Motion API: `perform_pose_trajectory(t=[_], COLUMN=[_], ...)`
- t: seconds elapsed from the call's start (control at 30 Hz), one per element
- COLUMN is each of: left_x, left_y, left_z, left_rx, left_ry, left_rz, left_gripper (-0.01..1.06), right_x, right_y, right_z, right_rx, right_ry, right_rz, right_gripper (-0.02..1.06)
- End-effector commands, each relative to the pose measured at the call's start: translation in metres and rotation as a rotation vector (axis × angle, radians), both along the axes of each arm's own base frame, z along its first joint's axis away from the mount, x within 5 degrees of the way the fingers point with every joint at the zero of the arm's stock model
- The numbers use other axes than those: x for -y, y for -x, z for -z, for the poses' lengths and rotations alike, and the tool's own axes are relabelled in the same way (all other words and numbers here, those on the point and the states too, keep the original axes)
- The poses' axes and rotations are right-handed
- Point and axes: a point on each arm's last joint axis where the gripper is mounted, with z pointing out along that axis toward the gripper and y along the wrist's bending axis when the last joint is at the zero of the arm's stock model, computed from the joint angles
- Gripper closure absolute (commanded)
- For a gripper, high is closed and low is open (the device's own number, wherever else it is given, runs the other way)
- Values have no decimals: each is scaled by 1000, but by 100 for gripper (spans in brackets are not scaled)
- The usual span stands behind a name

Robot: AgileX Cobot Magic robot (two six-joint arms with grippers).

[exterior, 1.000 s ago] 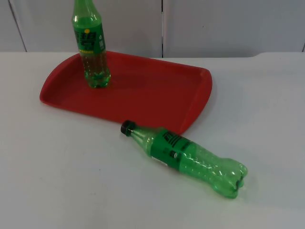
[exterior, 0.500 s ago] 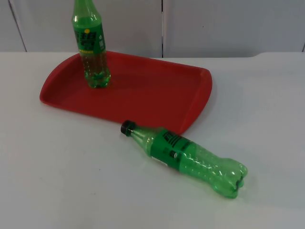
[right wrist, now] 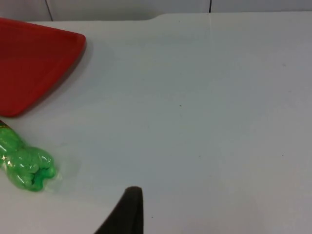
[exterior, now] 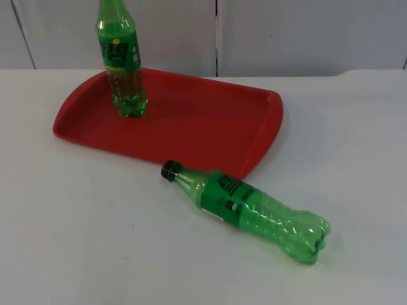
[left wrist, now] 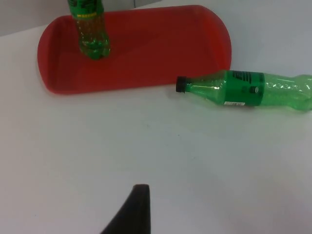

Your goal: Place the bottle upright on the tray.

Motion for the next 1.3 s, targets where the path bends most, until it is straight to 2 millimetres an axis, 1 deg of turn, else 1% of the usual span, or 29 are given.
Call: perform_pose_trajectory(t=[0.0,1.27], left_x=[1,1], left_y=[0,0], left_z=[1,1], left_rx=[2,3], left_ry=[10,9], left_rz=[10,9], left_gripper=[0,0], right_x=[0,0], right_y=[0,0], right_z=[0,0], right_rx=[9,5], right_ry=[1,3], right_rz=[6,7], right_gripper=[0,0])
